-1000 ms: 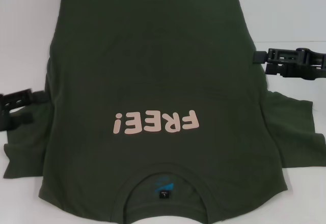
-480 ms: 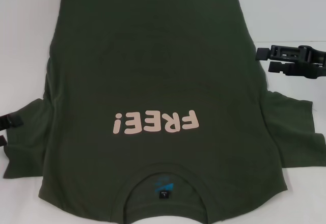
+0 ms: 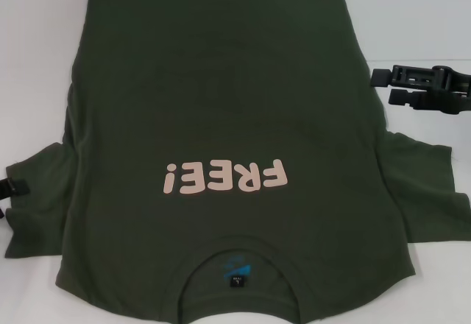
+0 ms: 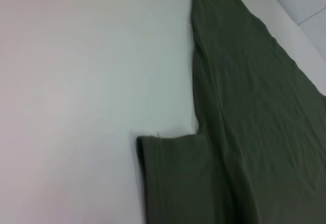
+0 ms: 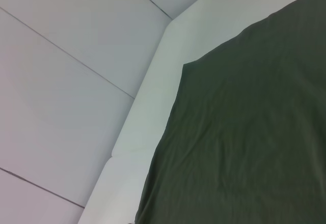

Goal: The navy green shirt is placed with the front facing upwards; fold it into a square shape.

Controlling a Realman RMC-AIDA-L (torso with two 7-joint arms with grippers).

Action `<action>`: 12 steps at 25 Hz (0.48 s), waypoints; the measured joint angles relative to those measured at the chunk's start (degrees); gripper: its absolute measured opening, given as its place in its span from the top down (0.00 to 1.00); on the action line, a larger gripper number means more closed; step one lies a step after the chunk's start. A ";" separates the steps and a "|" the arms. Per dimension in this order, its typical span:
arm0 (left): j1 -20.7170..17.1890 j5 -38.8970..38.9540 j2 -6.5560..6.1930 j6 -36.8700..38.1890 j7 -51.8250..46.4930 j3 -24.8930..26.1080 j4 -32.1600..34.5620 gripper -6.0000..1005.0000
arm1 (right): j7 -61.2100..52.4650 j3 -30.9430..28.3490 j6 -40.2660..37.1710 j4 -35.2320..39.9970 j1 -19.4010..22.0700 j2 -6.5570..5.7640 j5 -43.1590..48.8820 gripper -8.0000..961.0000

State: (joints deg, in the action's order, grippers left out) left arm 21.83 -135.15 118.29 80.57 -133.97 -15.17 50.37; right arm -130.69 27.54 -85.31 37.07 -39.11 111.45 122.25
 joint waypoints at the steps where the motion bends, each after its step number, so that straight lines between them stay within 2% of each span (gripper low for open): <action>1: -0.01 -0.13 0.04 -0.02 0.00 -0.11 -0.06 0.12 | 0.00 -0.03 0.03 -0.02 0.00 0.00 0.00 0.04; 12: 0.43 -0.82 0.28 0.82 -0.68 -2.44 -1.53 0.12 | -0.08 -0.71 0.06 -0.07 0.26 0.00 0.00 0.04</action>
State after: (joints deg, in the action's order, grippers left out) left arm 22.26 -135.96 118.57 81.39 -134.65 -17.61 48.84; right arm -130.77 26.83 -85.25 37.00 -38.85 111.45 122.25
